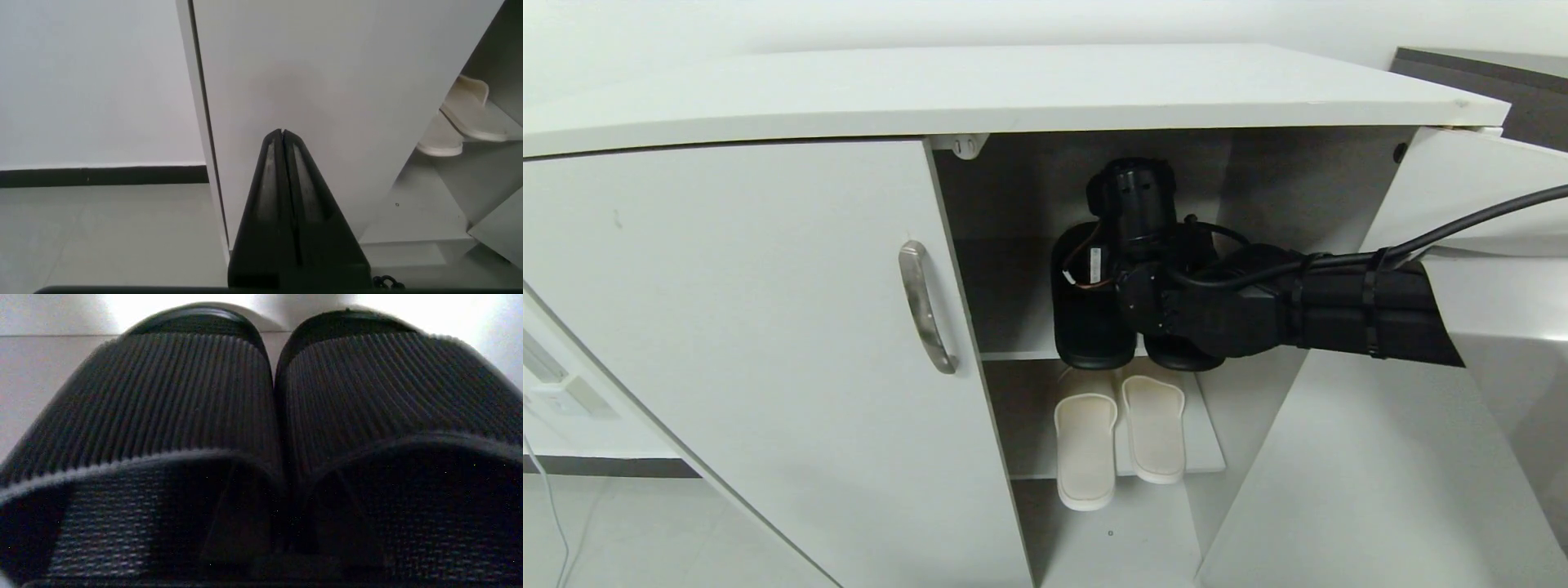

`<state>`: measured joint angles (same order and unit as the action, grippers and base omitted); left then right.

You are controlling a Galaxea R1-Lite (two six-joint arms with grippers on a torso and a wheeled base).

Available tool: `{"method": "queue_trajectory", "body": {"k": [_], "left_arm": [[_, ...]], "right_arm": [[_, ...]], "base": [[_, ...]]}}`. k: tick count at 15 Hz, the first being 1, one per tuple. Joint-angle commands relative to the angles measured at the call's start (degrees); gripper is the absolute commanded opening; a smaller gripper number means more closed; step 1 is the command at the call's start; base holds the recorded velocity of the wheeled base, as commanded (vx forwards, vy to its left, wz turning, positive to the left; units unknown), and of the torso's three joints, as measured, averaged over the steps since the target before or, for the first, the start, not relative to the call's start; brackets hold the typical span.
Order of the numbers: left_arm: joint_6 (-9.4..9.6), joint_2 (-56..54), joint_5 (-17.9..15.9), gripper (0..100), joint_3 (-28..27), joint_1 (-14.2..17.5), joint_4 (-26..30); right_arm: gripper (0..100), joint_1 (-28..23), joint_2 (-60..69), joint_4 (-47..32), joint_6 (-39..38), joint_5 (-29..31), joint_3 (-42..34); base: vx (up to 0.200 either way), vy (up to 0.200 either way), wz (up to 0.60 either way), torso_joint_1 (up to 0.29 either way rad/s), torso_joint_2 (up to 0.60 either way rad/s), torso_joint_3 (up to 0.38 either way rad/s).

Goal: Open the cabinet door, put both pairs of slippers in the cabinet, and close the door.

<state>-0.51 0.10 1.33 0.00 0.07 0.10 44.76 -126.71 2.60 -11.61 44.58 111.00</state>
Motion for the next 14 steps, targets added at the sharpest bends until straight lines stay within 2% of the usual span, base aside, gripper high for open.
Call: {"method": "queue_trajectory", "body": {"k": [1,14], "left_arm": [[-0.02,-0.01,-0.01,0,0.0,0.01,-0.01],[-0.02,-0.01,-0.01,0,0.0,0.01,-0.01]], "right_arm": [[100,0.15,-0.12,-0.58,0.0,0.07,-0.34],[100,4.28,9.81,3.56,-1.31,0.68,-14.49]], "base": [[0.0,0.0,0.0,0.0,0.0,0.0],[0.0,0.0,0.0,0.0,0.0,0.0]]}}
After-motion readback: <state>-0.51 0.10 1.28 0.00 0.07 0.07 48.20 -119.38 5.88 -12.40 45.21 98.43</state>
